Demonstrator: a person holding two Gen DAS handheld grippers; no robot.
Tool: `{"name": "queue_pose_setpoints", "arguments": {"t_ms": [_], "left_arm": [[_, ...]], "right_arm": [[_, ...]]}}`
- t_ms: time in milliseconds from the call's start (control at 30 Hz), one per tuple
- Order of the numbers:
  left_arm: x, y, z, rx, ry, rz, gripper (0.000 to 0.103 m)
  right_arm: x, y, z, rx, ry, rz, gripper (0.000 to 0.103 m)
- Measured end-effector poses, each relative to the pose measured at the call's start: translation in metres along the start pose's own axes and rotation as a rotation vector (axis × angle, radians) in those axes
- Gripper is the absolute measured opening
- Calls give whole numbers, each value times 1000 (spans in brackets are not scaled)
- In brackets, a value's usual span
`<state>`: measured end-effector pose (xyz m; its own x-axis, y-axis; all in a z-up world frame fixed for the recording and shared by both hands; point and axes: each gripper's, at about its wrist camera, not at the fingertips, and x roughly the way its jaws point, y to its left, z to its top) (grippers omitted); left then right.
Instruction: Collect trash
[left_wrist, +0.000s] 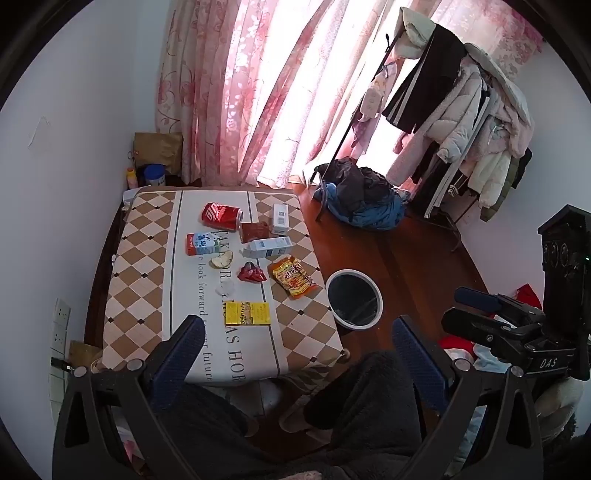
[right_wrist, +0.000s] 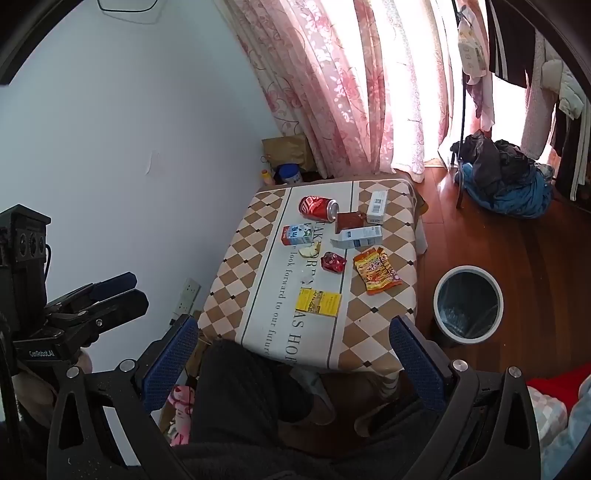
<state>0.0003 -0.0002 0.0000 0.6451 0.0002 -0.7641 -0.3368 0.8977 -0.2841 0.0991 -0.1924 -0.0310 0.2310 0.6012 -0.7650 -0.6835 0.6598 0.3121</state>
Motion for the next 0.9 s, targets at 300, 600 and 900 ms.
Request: {"name": "queue_pose_setpoints", "arguments": {"t_ms": [300,600,900], "left_arm": [[0,-1,-1,-2,-6,-5,103],[-10,3,-2,-9,-7,-3,103],[-8,9,-4,-15,-11,-12,103]], "right_arm": [[1,6,-1,-15,-10,-3,103],[7,14,4,-46,4,4,103],[8,17,3,-55,4,3,103]]}}
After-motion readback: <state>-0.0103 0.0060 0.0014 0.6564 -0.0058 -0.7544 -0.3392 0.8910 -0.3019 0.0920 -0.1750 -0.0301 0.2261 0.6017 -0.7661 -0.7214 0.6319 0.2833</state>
